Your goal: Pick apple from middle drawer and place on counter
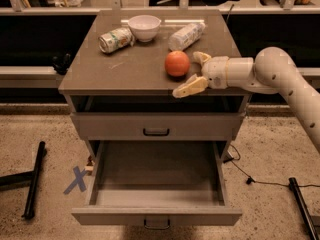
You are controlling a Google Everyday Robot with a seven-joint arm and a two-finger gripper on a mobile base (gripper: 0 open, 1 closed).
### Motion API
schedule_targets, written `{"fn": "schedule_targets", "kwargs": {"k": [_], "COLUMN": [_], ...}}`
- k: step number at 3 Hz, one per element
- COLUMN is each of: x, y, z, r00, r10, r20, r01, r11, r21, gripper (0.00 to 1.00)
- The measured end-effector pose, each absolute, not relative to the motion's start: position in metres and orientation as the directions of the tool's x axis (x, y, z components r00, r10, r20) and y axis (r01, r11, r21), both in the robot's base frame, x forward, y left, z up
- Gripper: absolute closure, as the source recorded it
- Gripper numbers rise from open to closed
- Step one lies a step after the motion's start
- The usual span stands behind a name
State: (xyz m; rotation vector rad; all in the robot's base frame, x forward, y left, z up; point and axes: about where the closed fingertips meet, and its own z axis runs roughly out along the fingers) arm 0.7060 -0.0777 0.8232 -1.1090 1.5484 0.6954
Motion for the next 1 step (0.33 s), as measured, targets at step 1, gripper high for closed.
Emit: {"fn": "schedule_targets", "kwargs": {"k": [1], "x": [0.7023], "y": [-0.0829], "z": [0.825], "r00": [0.0], "r10": [-0.291], "r20": [-0.957], "r01": [-0.908], "r11": [0.401], "r21": [-0.122], "gripper": [0.0]}}
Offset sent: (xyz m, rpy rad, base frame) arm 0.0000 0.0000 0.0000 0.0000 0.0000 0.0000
